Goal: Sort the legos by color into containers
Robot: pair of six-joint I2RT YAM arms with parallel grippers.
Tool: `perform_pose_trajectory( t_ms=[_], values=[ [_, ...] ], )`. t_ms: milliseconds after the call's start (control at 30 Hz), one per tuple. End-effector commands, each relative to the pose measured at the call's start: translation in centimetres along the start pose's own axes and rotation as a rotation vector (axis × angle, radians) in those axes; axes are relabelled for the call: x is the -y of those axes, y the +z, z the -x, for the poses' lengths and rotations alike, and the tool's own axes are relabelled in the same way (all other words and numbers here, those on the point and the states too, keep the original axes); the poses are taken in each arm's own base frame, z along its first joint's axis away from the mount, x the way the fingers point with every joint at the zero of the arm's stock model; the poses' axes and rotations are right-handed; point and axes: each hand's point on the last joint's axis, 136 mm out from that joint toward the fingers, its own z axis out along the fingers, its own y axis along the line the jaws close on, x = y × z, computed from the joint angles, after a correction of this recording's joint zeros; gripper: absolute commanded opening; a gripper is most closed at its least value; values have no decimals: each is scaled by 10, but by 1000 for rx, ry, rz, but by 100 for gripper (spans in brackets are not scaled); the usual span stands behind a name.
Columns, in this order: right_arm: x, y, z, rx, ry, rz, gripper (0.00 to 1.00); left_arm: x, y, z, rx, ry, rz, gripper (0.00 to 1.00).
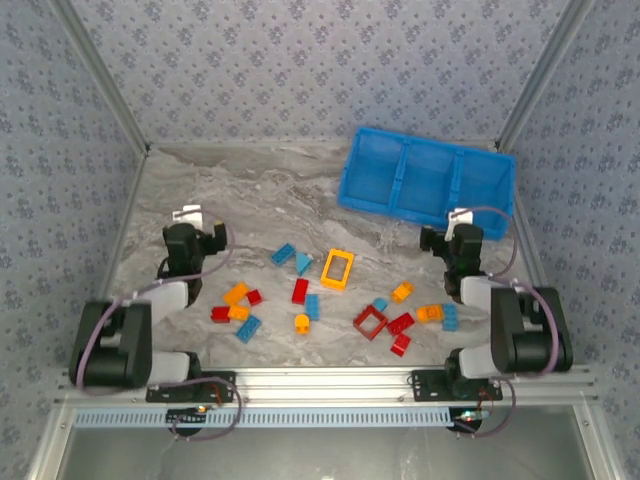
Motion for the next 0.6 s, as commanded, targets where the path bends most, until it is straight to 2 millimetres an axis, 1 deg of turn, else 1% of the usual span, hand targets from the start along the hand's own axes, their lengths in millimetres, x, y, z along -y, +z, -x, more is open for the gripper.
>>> perform_pose_trajectory(
  t_ms=[0,33,100,133,167,200,233,267,300,367,400,433,500,567],
  values=[
    [6,-48,89,91,26,-50,100,11,-58,102,227,16,10,98],
    [5,-66,114,133,39,-51,100,18,-76,122,256,19,-3,98],
    [0,-113,162,218,101,-8,100,26,-115,162,283,-9,-28,98],
    [-3,-129,176,230,157,19,100,26,-129,172,242,-61,-44,98],
    [-4,-142,184,211,271,52,100,27,-144,177,163,-142,-90,98],
    [-3,-153,186,165,381,74,100,27,-155,178,81,-241,-122,98],
    [0,-157,167,57,485,54,100,27,-164,173,1,-318,-135,98],
    [-1,-161,147,-49,614,47,100,26,-172,164,-81,-381,-138,98],
    [-17,-165,137,-112,605,139,100,31,-176,153,-136,-410,-171,98],
    [-32,-174,140,-113,543,241,100,50,-190,146,-198,-437,-313,98],
    [-34,-183,137,-120,523,236,99,60,-198,140,-234,-447,-381,98],
    [-34,-189,135,-116,498,226,96,66,-205,132,-272,-451,-414,98],
    [-39,-203,131,-119,418,222,90,67,-219,107,-364,-448,-425,98],
    [-42,-208,127,-145,357,205,87,68,-233,85,-421,-423,-447,98]
  ],
)
